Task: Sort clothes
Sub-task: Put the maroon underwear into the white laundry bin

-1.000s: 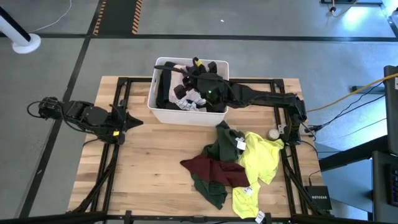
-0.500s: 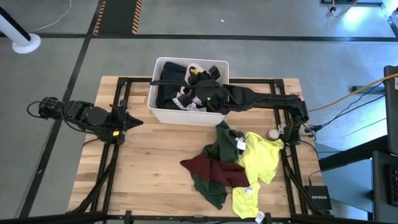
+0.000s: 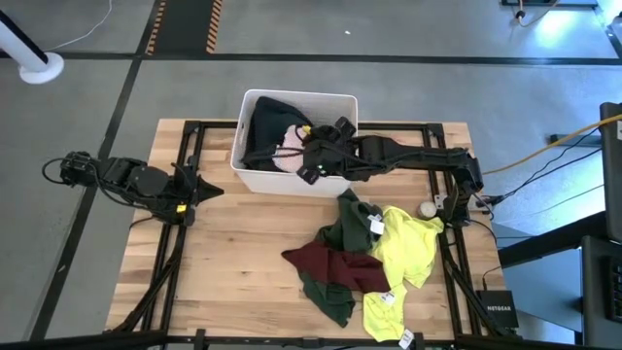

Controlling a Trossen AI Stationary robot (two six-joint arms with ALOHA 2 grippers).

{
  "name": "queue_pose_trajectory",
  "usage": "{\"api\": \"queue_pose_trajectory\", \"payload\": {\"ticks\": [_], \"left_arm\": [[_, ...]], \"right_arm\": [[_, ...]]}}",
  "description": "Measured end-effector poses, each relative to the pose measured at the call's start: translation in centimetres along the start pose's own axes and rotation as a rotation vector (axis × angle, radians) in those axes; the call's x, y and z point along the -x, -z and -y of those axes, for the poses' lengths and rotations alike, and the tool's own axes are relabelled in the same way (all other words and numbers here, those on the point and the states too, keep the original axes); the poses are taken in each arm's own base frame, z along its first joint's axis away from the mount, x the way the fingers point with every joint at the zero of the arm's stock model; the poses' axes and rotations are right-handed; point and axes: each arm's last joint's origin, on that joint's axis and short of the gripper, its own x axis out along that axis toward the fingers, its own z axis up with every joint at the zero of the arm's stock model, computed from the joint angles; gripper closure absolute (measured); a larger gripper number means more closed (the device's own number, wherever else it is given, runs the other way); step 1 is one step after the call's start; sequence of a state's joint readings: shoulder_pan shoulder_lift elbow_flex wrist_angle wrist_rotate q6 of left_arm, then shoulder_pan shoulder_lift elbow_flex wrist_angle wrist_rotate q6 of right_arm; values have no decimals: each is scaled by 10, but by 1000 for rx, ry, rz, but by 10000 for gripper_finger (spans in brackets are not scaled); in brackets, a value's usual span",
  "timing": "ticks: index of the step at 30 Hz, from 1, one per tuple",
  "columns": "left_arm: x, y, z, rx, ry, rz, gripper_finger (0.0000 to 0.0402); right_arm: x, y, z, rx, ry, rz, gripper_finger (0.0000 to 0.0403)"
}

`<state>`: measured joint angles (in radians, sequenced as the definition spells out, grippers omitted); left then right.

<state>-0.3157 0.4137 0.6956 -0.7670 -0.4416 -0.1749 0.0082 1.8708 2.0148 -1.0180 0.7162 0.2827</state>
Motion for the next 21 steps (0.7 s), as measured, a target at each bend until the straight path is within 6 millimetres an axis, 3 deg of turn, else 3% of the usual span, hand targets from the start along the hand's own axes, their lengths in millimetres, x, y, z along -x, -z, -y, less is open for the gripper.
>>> {"api": "queue_pose_trajectory", "payload": {"ticks": [9,21], "left_arm": [[0,0,0,-3,0,0,389],[0,0,0,-3,0,0,389]], "right_arm": [[21,29,-17,35,-155,-240,201],[96,70,-94,59,-428,-292,201]]}}
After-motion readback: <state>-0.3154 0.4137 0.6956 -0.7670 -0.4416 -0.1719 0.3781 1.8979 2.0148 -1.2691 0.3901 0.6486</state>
